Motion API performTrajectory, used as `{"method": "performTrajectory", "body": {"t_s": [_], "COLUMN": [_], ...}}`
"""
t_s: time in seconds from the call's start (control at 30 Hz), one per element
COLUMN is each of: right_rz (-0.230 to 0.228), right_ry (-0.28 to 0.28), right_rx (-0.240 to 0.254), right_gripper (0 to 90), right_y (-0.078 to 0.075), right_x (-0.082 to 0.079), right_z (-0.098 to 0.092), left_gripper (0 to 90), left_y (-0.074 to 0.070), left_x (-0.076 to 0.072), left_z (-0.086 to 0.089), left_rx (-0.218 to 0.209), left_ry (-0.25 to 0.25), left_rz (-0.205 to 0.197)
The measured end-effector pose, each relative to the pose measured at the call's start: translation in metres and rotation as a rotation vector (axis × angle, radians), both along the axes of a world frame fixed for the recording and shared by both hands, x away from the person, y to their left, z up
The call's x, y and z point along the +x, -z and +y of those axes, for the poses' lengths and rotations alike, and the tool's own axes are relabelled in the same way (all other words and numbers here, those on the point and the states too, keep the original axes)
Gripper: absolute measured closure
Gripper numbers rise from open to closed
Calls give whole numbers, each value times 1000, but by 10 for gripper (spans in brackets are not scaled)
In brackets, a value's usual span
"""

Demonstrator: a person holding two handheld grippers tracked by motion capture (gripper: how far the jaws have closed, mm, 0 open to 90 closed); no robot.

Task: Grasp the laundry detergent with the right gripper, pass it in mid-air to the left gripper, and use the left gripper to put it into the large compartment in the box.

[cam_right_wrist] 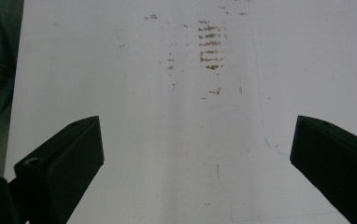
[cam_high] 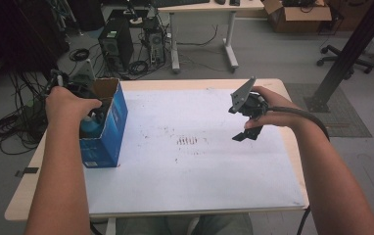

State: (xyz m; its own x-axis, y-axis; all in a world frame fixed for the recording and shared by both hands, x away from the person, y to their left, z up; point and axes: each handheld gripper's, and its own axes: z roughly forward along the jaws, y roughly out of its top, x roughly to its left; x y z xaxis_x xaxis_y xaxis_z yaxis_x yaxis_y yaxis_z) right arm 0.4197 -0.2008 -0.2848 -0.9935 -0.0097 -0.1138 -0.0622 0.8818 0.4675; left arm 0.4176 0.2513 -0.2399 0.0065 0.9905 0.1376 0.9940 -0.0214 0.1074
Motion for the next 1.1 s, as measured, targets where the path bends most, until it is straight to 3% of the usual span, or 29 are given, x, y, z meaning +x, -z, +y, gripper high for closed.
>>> {"method": "performTrajectory", "body": {"t_s": [0.3, 0.5, 0.6, 0.9, 1.1], "right_rz": [-7, -9, -7, -7, -10], "right_ry": [3, 4, 5, 12, 17], "right_rx": [-1, -5, -7, -12, -19], "right_gripper": [27, 28, 28, 28, 28], "right_y": [-4, -6, -7, -9, -12], "right_x": [-1, -2, -2, -2, -2], "right_z": [-2, -2, -2, -5, -7], "left_gripper": [154, 62, 54, 49, 49], "left_y": [-17, -31, -39, -66, -86], "left_x": [-4, -5, -5, -5, -6], "left_z": [-5, -12, -16, -25, -38], "left_rx": [9, -21, -57, -42, -96], "left_ry": [16, 66, 110, 158, 288], "left_rz": [-26, -44, -48, -78, -68]}}
